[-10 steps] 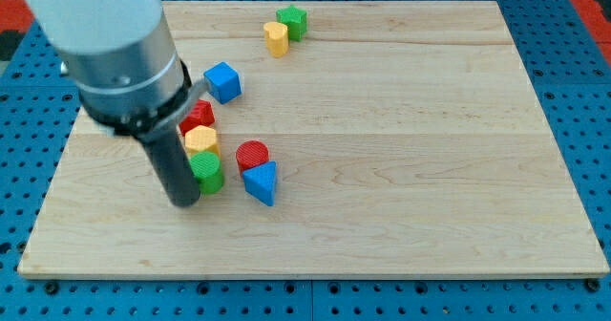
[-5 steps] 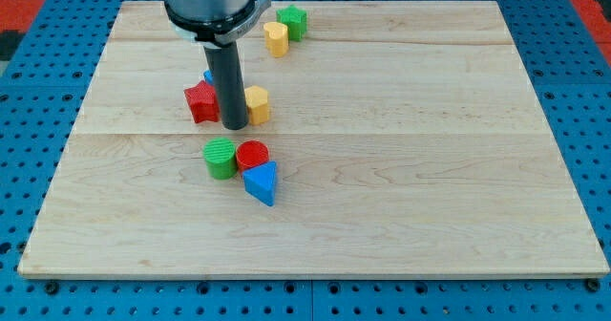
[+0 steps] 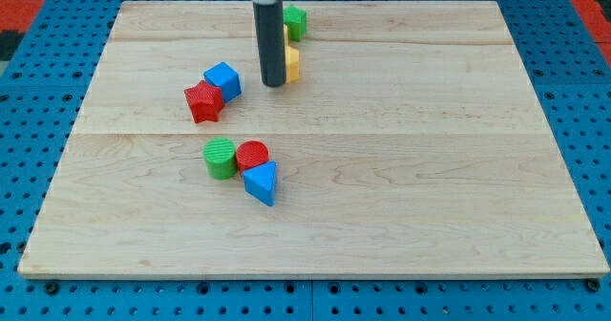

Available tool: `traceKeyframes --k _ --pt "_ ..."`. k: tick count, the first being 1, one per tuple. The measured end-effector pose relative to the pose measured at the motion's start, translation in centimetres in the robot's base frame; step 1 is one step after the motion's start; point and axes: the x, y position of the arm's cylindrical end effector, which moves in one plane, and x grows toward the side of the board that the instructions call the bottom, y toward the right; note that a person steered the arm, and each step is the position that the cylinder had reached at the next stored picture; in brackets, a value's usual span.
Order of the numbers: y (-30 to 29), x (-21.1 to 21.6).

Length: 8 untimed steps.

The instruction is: Push yellow hexagon into the yellow heart and green star at top center

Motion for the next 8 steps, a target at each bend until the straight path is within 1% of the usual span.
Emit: traceKeyframes --k 1,2,3,4,5,6,7,8 --pt "0.0 -2.3" --pt "2.0 0.0" --pt "5.7 0.8" --pt "7.4 -0.8" --pt "5.8 -3.4" --pt "5.4 -6.2" --pt "6.6 -6.0" --pt "11.7 2.6"
